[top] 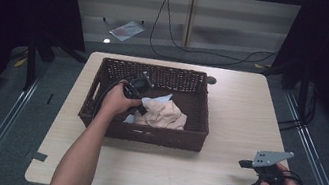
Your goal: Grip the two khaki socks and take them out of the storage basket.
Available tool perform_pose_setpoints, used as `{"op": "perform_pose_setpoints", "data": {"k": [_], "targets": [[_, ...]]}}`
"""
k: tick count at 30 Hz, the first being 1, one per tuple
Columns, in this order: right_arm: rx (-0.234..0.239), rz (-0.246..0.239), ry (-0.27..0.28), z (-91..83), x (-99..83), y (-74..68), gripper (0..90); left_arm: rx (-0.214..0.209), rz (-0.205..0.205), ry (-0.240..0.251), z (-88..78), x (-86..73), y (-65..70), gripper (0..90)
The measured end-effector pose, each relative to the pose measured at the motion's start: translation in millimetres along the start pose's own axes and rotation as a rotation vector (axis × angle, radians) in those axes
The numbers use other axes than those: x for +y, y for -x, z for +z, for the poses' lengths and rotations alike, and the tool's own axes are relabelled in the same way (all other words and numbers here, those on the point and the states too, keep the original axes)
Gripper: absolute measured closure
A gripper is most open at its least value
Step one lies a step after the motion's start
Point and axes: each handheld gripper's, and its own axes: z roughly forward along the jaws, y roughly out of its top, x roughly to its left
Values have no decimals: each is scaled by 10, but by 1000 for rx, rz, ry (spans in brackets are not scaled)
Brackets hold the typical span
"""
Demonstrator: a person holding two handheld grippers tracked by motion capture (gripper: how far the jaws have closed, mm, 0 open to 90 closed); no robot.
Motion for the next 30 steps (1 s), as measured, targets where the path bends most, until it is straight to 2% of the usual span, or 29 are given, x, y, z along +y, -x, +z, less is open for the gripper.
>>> {"op": "perform_pose_setpoints", "data": {"k": [2, 5, 6, 11, 12, 13, 20, 21, 22, 27, 30], "targets": [[-1, -2, 3, -1, 3, 0, 28, -19, -22, 15, -88, 7, 11, 883], [2, -1, 4, -4, 5, -1, 28, -23, -26, 25, -152, 18, 22, 884], [1, 0, 4, -5, 5, 1, 28, -31, -35, 50, -220, 26, 28, 885], [-1, -2, 0, -7, 8, -3, 28, -23, -31, 54, -358, 68, 76, 885], [6, -3, 5, -6, 8, -1, 27, -38, -33, 57, -443, 92, 102, 885], [6, -3, 5, -6, 8, -1, 27, -38, -33, 57, -443, 92, 102, 885], [1, -5, 5, -16, 10, -4, 28, -37, -54, 45, -736, 125, 165, 885], [0, -6, 7, -17, 11, -5, 27, -50, -55, 58, -813, 125, 191, 885], [0, -6, 7, -17, 11, -5, 27, -50, -55, 58, -813, 125, 191, 885], [1, -3, 1, -11, 13, -10, 28, -48, -64, 46, -1023, 140, 245, 885], [1, -6, 3, -14, 15, -12, 28, -44, -50, 50, -1138, 156, 290, 885]]}}
